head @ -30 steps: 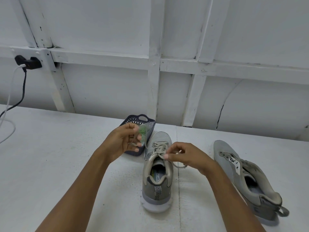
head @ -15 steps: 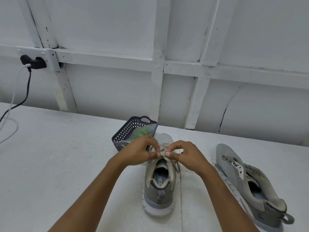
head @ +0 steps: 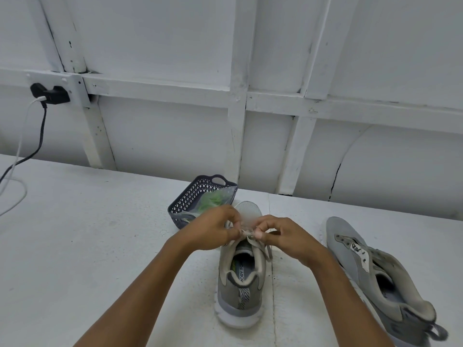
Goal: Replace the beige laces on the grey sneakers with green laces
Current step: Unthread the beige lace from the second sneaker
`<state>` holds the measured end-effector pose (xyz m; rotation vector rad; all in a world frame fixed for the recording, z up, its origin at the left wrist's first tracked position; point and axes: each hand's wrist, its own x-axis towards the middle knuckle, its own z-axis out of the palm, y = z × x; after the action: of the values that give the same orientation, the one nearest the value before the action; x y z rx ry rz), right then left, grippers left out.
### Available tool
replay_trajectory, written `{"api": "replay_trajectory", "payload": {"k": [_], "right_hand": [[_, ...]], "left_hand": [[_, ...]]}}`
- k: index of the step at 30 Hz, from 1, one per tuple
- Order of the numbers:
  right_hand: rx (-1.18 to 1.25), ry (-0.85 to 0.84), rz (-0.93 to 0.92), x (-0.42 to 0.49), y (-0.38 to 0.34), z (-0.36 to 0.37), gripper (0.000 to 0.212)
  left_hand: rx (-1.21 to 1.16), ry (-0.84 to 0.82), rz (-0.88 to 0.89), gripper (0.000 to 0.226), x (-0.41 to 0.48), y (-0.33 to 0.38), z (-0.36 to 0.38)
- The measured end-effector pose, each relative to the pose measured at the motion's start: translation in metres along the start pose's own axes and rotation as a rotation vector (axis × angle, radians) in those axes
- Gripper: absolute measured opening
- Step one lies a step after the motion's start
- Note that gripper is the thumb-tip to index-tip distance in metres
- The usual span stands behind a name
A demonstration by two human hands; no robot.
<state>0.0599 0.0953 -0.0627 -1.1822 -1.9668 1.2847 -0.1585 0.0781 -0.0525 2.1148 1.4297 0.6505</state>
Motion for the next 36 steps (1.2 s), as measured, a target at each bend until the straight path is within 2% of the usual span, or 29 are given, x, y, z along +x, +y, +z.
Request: {"api": "replay_trajectory", "payload": {"k": [4, 6, 8, 11, 15, 17, 19, 22, 24, 28, 30, 32, 34, 36], "right_hand": [[0.074, -0.022, -0.002, -0.004, 0.007, 0.006, 0.019], [0.137, 0.027, -0.024, -0.005, 0.008, 0.008, 0.029], [0.226, 0.102, -0.053, -0.004, 0.004, 0.007, 0.03], [0.535, 0.24, -0.082, -0.003, -0.002, 0.001, 0.009], [0.998, 0.217, -0.151, -0.008, -0.007, -0.011, 0.02], [1.19, 0.237, -0.162, -0.012, -0.011, -0.013, 0.015], [1.245, 0.294, -0.111, -0.015, -0.013, -0.014, 0.026], [1.186, 0.334, -0.063, -0.018, -0.013, -0.013, 0.037], [1.083, 0.395, -0.014, -0.019, -0.009, -0.012, 0.035], [0.557, 0.52, 0.11, -0.019, -0.002, -0.006, 0.011], [0.272, 0.504, 0.155, -0.021, 0.001, -0.004, 0.004], [0.06, 0.434, 0.172, -0.023, 0.002, 0.0, 0.007], [-0.106, 0.358, 0.159, -0.026, 0.0, 0.005, 0.012], [-0.21, 0.333, 0.113, -0.026, -0.002, 0.011, 0.019]], "left_hand": [[0.12, 0.053, -0.047, 0.004, -0.003, 0.004, 0.003], [0.076, 0.087, -0.047, 0.004, -0.003, 0.005, 0.006], [-0.168, 0.099, -0.072, 0.012, -0.005, 0.004, 0.009], [-0.613, 0.038, -0.13, 0.03, -0.011, 0.002, 0.007], [-1.032, 0.135, -0.101, 0.047, -0.017, 0.004, -0.01], [-1.118, 0.171, -0.075, 0.043, -0.019, 0.007, -0.022], [-1.043, 0.193, -0.081, 0.029, -0.024, 0.008, -0.033], [-0.742, 0.18, -0.137, 0.024, -0.032, 0.01, -0.049], [-0.519, 0.154, -0.182, 0.016, -0.037, 0.011, -0.055], [-0.151, 0.16, -0.27, 0.011, -0.04, -0.004, -0.058], [0.089, 0.052, -0.314, 0.013, -0.042, -0.008, -0.055], [0.275, -0.086, -0.339, 0.013, -0.044, -0.008, -0.051], [0.323, -0.159, -0.312, 0.01, -0.045, -0.006, -0.045], [0.265, -0.119, -0.251, 0.004, -0.042, 0.002, -0.036]]}}
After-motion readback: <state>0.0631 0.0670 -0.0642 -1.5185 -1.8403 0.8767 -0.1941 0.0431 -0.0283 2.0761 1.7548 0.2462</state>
